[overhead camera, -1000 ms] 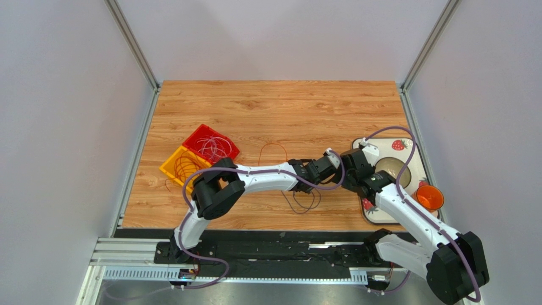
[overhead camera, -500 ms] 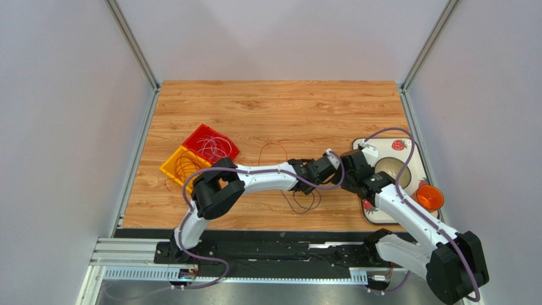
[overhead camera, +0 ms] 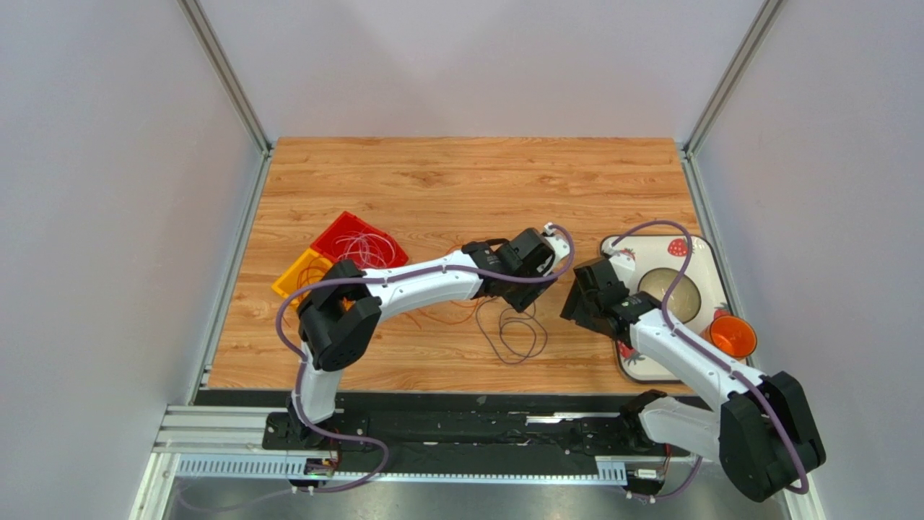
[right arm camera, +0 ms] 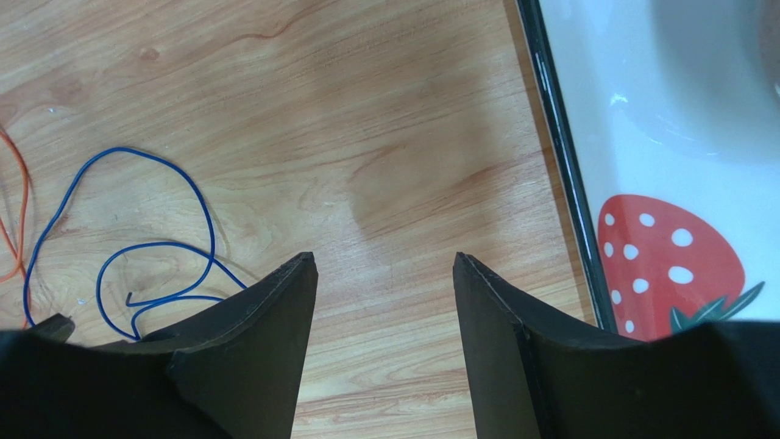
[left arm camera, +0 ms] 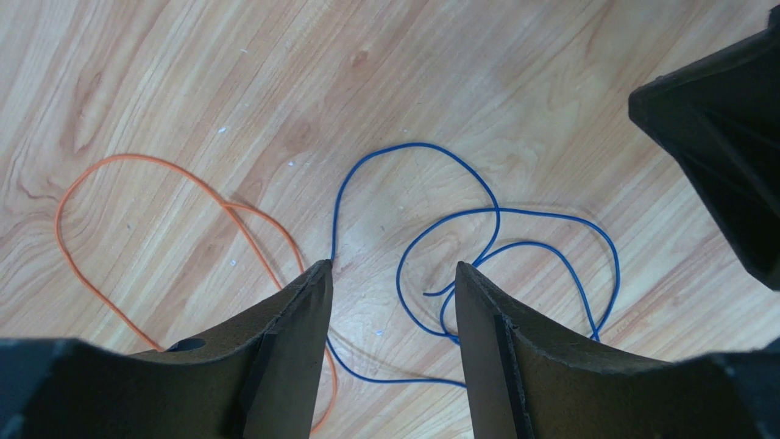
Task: Untangle the cables
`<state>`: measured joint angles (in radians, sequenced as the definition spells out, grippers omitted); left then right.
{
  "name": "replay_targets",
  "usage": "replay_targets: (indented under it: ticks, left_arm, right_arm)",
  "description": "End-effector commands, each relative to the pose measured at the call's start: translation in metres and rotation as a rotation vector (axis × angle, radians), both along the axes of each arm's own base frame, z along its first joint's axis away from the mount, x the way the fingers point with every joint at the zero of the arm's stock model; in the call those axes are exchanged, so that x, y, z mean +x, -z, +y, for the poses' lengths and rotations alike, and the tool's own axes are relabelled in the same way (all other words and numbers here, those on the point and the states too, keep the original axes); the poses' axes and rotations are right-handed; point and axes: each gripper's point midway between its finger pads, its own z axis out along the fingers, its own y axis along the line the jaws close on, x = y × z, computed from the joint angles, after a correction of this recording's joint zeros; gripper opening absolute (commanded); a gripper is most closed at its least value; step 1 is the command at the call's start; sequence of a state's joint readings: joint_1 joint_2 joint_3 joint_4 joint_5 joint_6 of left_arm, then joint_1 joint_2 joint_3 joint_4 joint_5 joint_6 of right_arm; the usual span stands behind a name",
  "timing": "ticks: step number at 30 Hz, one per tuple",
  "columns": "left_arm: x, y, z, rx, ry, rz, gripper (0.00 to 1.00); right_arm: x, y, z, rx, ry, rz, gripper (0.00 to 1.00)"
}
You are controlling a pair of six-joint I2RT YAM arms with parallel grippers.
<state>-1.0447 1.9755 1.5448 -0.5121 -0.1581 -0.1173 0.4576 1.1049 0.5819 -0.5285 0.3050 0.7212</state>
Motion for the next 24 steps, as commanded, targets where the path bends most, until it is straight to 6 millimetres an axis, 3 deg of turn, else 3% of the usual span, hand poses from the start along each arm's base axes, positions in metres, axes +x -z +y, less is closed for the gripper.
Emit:
replay_targets:
  ticks: [1,6,10,16,24]
  left_arm:
    - [-0.024,-0.005,-0.012,-0.056,0.137,0.067,0.61]
    - [-0.038,0.016,-0.005,-0.022,0.17,0.135,0.61]
    - [-0.031,0.027,0.005,0.029,0.135,0.104,0.61]
    - [-0.022,0.043,0.017,0.095,0.097,0.064,0.62]
    - [-0.023,0.065,0.017,0.123,0.103,0.095,0.61]
  right_arm:
    - [0.007,0.001,0.009,0.034,-0.016,-0.019,0.6]
    - [0.005,0.014,0.017,0.077,-0.014,0.004,0.6]
    - [0.001,0.023,0.014,0.082,0.018,0.014,0.61]
    - [0.003,0.021,0.015,0.094,0.018,-0.009,0.62]
    - [0.005,0.022,0.019,0.101,-0.001,-0.004,0.61]
